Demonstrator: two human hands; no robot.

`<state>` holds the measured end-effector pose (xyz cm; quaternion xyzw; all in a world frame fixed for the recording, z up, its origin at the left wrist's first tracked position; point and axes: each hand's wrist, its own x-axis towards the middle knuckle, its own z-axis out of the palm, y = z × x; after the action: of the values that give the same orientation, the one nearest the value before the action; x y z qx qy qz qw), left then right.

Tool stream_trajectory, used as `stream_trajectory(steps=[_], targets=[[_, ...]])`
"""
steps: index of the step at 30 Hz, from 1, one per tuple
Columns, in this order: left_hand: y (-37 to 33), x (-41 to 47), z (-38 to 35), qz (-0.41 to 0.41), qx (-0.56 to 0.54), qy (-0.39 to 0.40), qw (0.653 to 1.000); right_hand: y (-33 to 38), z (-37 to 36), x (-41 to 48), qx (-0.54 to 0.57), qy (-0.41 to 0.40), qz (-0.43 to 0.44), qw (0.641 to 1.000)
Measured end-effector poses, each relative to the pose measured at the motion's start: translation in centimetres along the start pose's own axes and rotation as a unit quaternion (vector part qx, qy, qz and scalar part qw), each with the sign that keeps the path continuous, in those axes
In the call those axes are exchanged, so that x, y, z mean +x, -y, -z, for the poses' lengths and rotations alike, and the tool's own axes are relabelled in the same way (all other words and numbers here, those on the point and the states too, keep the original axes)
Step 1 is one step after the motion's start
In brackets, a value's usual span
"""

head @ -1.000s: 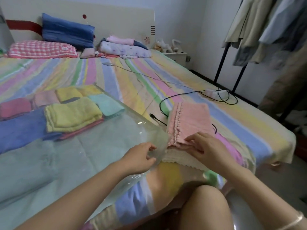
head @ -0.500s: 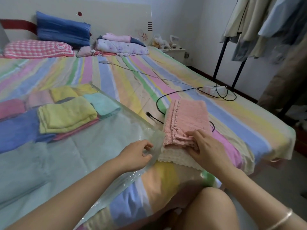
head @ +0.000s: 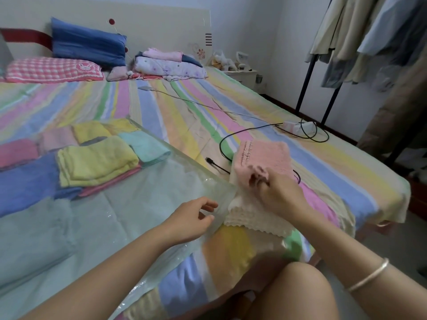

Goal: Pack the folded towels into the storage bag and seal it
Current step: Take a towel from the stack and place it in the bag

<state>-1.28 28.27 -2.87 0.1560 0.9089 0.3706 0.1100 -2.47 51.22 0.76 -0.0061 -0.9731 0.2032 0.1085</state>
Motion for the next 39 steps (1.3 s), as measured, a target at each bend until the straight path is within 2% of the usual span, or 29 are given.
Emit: stream_trajectory(steps=[2,4,6,7,10,11,14,18,21,24,26,29,30,32,34,35,37,39], targets=[[-0.1,0.0,0.2,-0.003,-0.046,-0.007,0.999,1.4,2.0,0.7,0.102,-0.018,-0.017,0.994],[-0.7,-0.1,0.7,0.006,-0.143,-0.025,0.989,4.0,4.6,0.4,0.176,-0.043,-0.02,0.983],[-1.2,-0.4,1.8,0.038,-0.278,-0.061,0.958,7.2,6.3,-0.7,0.25,-0.024,-0.022,0.968],[-1.2,-0.7,2.6,0.057,-0.354,-0.073,0.93,9.0,6.7,-1.5,0.263,-0.002,-0.017,0.965],[0.4,-2.4,5.5,0.103,-0.566,-0.076,0.815,13.2,4.1,-3.4,0.193,0.028,0.077,0.978],[1.3,-3.1,6.6,0.119,-0.589,-0.085,0.795,14.3,2.4,-4.2,0.157,0.037,0.117,0.98],[4.9,-6.0,9.1,0.187,-0.581,-0.119,0.783,16.8,-3.8,-6.9,0.095,0.099,0.219,0.966],[9.3,-10.0,10.8,0.276,-0.492,-0.088,0.821,18.7,-8.7,-10.2,0.033,0.164,0.293,0.941],[10.3,-12.1,10.8,0.268,-0.452,-0.062,0.849,19.8,-9.2,-11.4,-0.017,0.18,0.329,0.927],[10.1,-12.6,10.2,0.244,-0.38,-0.102,0.886,20.6,-7.6,-11.1,-0.049,0.227,0.335,0.913],[10.3,-12.5,9.7,0.205,-0.291,-0.143,0.923,20.7,-5.9,-10.3,-0.067,0.303,0.331,0.891],[10.3,-12.3,9.7,0.05,-0.109,-0.222,0.968,20.7,-3.7,-8.9,-0.043,0.42,0.297,0.857],[10.0,-12.2,9.8,0.005,-0.104,-0.215,0.971,20.6,-3.4,-8.3,-0.034,0.449,0.28,0.848],[9.0,-12.3,9.9,-0.019,-0.192,-0.153,0.969,20.3,-3.0,-6.8,-0.014,0.492,0.248,0.834],[8.1,-12.3,9.6,0.022,-0.303,-0.098,0.948,20.2,-2.7,-5.3,0.007,0.529,0.222,0.819],[7.9,-12.3,9.5,0.06,-0.322,-0.079,0.942,20.3,-2.7,-4.5,0.006,0.533,0.221,0.817],[8.0,-12.5,9.6,0.11,-0.301,-0.057,0.945,20.7,-3.0,-2.9,-0.023,0.491,0.249,0.834],[8.3,-12.8,9.9,0.141,-0.292,-0.067,0.944,21.5,-3.4,-1.3,-0.074,0.406,0.29,0.863]])
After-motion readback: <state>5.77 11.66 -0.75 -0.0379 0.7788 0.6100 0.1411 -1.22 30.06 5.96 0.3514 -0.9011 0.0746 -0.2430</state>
